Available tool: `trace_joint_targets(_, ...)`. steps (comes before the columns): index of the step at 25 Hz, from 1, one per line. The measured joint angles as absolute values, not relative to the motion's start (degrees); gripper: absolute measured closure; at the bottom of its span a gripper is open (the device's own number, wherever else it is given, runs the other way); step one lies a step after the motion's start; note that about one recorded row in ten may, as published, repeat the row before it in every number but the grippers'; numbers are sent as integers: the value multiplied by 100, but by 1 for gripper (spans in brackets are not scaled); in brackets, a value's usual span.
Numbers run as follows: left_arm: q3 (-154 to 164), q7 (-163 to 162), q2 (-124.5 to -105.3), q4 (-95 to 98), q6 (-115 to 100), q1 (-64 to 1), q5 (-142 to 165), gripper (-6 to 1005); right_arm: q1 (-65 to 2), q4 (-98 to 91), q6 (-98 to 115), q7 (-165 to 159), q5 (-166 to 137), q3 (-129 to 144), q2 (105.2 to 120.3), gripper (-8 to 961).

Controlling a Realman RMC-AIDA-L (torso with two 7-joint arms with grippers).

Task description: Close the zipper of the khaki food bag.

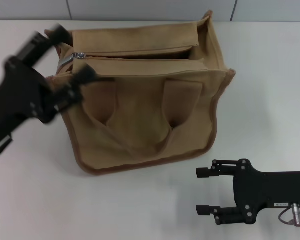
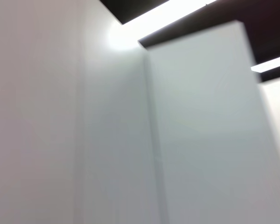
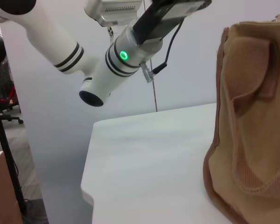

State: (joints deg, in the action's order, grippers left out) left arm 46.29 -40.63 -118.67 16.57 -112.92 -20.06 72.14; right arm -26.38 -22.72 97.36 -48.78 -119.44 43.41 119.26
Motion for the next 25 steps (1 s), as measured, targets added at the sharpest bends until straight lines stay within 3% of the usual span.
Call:
trace_joint_targets(8, 4552, -4179, -11775, 1652, -10871, -1795, 6361, 217, -2626, -2267, 9736, -4877, -11944, 4342, 11921, 224)
trace_joint_targets(9, 4532, -4226, -11621, 1670, -10468, -1727, 6391, 218, -2626, -2267, 9736, -4877, -11944, 4342, 11920, 224)
trace_joint_targets(17, 4540, -4228, -11266, 1718, -9403, -1590, 7096, 227, -2628, -2295, 9711, -4878, -11945, 4342, 11914, 224)
trace_joint_targets(21, 4559, -4231, -11205, 1803, -9530, -1575, 7533, 232, -2628, -2301, 9652, -4894, -11944, 4342, 11909, 223)
trace_joint_targets(25, 4538, -4174, -11321, 2069, -9521, -1639, 8059, 236, -2634, -2300, 9600, -4910, -11944, 4342, 11914, 223)
